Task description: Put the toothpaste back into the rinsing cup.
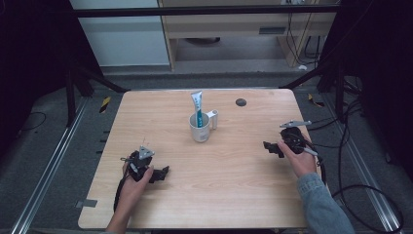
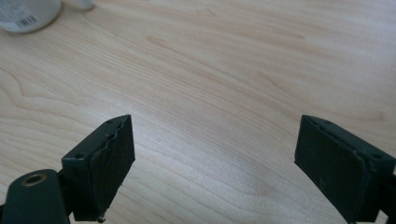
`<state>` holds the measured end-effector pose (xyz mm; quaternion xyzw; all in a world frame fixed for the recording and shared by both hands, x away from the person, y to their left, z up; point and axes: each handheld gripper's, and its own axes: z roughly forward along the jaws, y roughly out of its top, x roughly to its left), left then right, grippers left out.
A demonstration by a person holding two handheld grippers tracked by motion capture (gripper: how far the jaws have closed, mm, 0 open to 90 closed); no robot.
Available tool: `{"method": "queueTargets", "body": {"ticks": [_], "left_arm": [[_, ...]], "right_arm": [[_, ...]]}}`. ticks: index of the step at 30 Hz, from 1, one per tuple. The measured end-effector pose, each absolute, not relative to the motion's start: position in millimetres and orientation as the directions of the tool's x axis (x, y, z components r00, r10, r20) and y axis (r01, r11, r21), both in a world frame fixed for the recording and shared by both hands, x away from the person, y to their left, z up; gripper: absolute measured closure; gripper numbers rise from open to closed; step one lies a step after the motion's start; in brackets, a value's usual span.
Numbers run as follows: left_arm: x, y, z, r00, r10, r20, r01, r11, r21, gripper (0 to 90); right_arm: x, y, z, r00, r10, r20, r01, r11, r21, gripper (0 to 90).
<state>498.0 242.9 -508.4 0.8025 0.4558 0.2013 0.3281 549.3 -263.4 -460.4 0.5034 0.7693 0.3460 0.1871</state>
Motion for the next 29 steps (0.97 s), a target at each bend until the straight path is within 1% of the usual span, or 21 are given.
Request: {"method": "queueTargets", "body": {"ticks": [7, 10, 17, 19, 22, 29], "left_arm": [[498, 243, -508, 0.503, 0.864, 0.024, 0.600, -0.369, 0.710, 0.0], [498, 243, -508, 0.503, 0.864, 0.024, 0.599, -0.369, 0.710, 0.0], [498, 243, -508, 0.503, 0.864, 0.025, 0.600, -0.370, 0.709, 0.0], [498, 243, -508, 0.503, 0.864, 0.024, 0.599, -0.369, 0.710, 0.0], [498, 243, -508, 0.504, 0.864, 0.024, 0.599, -0.369, 0.710, 0.0], [498, 243, -508, 0.504, 0.864, 0.024, 0.600, -0.369, 0.710, 0.0]], "right_arm": [[550, -269, -487, -0.403, 0.910, 0.100, 0.683, 0.226, 0.695, 10.5], [550, -267, -499, -0.385, 0.918, 0.089, 0.694, 0.224, 0.685, 10.1], [550, -265, -506, -0.360, 0.932, 0.041, 0.664, 0.225, 0.714, 9.0], [548, -262, -511, -0.352, 0.936, -0.002, 0.635, 0.241, 0.734, 5.8], [550, -261, -511, -0.339, 0.941, -0.006, 0.643, 0.236, 0.729, 2.5], [550, -259, -511, -0.321, 0.947, -0.001, 0.651, 0.221, 0.726, 1.3]]}}
